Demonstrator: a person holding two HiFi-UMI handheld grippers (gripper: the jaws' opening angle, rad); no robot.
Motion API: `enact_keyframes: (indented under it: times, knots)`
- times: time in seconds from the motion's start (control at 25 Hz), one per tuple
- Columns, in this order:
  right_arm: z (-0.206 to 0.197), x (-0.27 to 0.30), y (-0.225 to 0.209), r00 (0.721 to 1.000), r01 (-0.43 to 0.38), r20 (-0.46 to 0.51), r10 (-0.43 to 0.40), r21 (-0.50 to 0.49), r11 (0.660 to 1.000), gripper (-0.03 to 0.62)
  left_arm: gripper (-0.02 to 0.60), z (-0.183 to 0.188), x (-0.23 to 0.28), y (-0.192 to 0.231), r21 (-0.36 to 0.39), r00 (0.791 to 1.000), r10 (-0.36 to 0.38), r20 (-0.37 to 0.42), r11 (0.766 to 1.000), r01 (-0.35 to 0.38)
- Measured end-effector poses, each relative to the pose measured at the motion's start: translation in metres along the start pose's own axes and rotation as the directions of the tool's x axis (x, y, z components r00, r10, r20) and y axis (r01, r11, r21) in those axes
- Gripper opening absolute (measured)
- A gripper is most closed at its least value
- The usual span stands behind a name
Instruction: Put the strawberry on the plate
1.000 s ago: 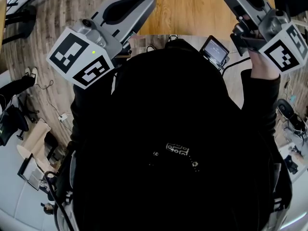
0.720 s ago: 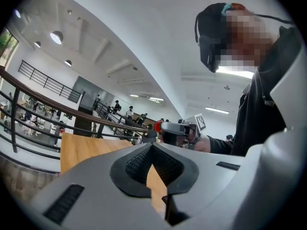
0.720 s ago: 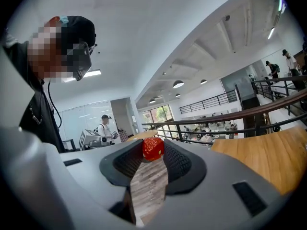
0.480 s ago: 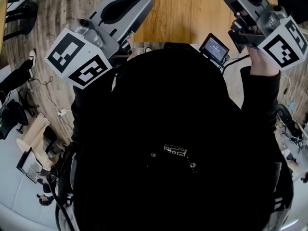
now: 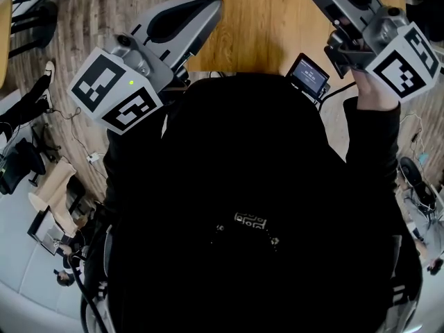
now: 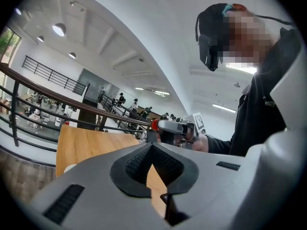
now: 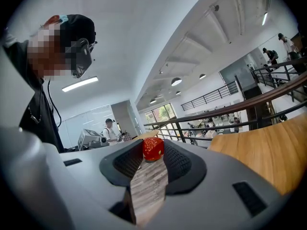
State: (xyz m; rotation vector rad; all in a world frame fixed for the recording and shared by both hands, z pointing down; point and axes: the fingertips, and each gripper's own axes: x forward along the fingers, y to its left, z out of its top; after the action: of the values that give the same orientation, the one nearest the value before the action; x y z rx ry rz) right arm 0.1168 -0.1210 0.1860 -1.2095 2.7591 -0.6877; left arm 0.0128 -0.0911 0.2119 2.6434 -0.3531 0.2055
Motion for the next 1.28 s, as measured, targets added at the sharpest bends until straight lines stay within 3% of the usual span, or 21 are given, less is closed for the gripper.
enact_keyframes:
  times: [0.2, 0.44, 0.6, 0.8, 1.28]
  knots:
    - [0.011, -0.006, -0.014, 1.0, -0.012, -0.012, 0.012, 0.032, 0.999, 0.141, 0.0, 0.014, 0.02, -0.009, -0.017, 0.999, 0.005, -0.032, 1.0, -0.005]
    - [-0.018, -0.013, -0.053, 0.999, -0.039, -0.002, 0.04, 0.114, 0.993, 0.141, 0.0, 0.001, 0.051, -0.003, -0.039, 0.998, 0.01, -0.068, 0.999, -0.013]
    - [-0.023, 0.0, -0.054, 0.999, -0.044, 0.012, 0.043, 0.124, 0.991, 0.141, 0.0, -0.001, 0.049, 0.004, -0.027, 0.996, 0.006, -0.089, 1.0, -0.008]
    - [-0.025, -0.009, -0.053, 1.0, -0.012, 0.025, 0.01, 0.108, 0.994, 0.141, 0.0, -0.002, 0.046, 0.007, -0.01, 0.995, 0.001, -0.097, 1.0, -0.002]
    - [-0.017, -0.017, -0.062, 0.993, 0.105, 0.04, -0.11, 0.099, 0.989, 0.141, 0.0, 0.008, 0.058, 0.011, 0.018, 0.988, -0.116, -0.103, 0.993, 0.119]
